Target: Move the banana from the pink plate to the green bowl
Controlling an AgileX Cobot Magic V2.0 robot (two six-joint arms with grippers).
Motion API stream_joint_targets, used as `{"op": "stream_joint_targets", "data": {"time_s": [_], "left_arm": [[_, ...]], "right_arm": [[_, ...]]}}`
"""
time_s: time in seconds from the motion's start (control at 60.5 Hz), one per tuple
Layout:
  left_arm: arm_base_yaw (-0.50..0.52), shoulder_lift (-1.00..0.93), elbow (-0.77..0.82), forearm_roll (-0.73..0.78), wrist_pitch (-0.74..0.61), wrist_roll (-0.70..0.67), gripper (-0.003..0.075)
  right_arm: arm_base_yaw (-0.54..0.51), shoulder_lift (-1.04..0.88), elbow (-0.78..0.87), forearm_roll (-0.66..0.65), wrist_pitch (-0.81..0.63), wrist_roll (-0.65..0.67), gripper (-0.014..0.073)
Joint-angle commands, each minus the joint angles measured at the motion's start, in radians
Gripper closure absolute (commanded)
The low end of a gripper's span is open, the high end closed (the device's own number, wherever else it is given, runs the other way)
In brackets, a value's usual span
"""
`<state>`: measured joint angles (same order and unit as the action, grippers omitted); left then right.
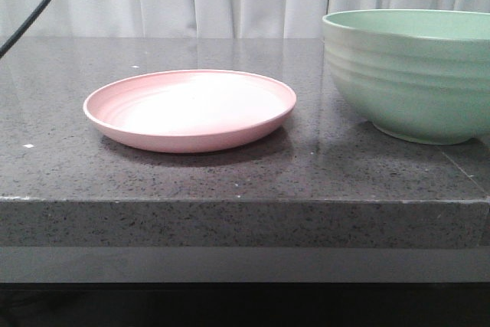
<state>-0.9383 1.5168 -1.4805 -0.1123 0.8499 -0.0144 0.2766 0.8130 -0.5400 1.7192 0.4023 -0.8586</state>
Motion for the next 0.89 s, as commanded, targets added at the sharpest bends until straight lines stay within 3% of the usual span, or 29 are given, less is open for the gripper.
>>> {"op": "stream_joint_targets", "data": {"time_s": [0.0,0.182,0.298,0.364,0.463,0.562,0.728,0.877], "left_arm": [[-0.008,-0.049,-0.034,-0.011,-0.062,-0.002,0.0657],[-0.008,-0.049,-0.034,-0.011,-0.062,-0.002,0.0657],[-0.008,-0.049,-0.034,-0.011,-0.062,-0.002,0.0654],[-0.008,-0.049,-0.034,-0.011,-0.062,-0.002,0.0637],[-0.008,-0.049,-0.034,-0.011,-0.062,-0.002,0.0566],[-0.008,-0.049,-0.034,-0.011,-0.064,-0.002,0.0447],[-0.008,-0.049,-0.034,-0.011,-0.062,-0.002,0.0219],[-0.008,-0.049,-0.034,0.003,-0.062,-0.002,0.0171]], "right_arm": [[0.006,0.059,-0.063,0.199,0.083,-0.164,-0.0050],[0.006,0.184,-0.152,0.199,0.222,-0.175,-0.0039],[0.006,0.238,-0.175,0.199,0.304,-0.172,0.0103],[0.006,0.249,-0.175,0.199,0.314,-0.172,0.0242],[0.006,0.250,-0.175,0.198,0.313,-0.172,0.0420],[0.006,0.250,-0.176,0.198,0.309,-0.172,0.0514],[0.006,0.250,-0.184,0.198,0.296,-0.172,0.0516],[0.004,0.250,-0.190,0.195,0.267,-0.175,0.0516]]}}
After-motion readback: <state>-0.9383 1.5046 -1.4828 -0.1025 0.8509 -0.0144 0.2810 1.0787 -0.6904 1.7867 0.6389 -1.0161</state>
